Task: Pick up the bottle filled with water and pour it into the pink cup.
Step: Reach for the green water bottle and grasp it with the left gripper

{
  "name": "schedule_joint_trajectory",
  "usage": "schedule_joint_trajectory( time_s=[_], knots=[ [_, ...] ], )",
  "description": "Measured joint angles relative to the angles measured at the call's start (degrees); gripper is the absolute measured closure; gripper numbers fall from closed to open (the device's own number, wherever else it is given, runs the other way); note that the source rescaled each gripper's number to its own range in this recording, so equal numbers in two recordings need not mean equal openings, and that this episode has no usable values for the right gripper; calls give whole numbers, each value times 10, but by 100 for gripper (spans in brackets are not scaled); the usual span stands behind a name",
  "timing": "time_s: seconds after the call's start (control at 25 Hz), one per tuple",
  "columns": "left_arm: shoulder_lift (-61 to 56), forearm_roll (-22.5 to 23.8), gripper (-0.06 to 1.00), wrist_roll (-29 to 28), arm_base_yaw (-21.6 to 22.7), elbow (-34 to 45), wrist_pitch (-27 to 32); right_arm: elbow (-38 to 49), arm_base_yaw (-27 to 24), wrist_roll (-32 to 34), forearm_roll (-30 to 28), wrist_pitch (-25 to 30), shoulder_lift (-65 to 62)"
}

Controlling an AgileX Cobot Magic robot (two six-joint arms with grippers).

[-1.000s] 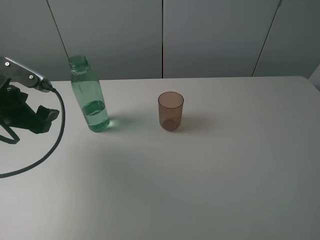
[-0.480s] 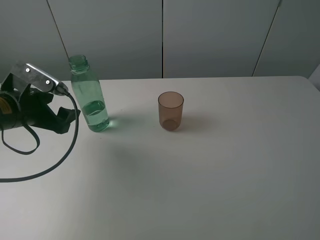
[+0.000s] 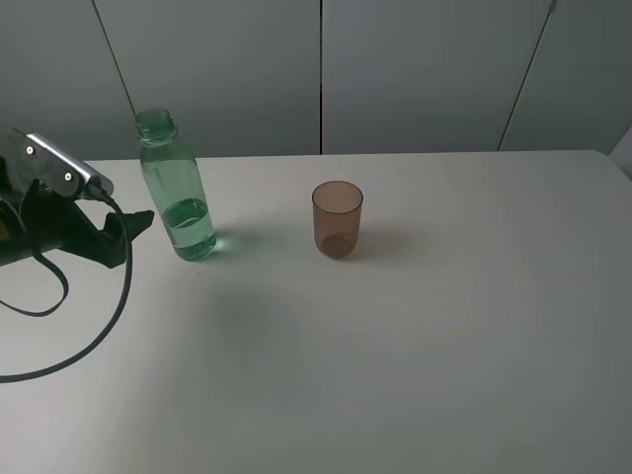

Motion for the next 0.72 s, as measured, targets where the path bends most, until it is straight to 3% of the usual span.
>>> schedule_joint_trajectory(
  time_s=[0.16,0.4,0.72],
  knots=[
    [38,38,-4,0,19,0,-65,0,0,0,0,0,0],
    [112,48,-4,13,22,-2,-153,0,0,0,0,0,0],
    [155,54,-4,12,24,-42,-175,0,0,0,0,0,0]
  ],
)
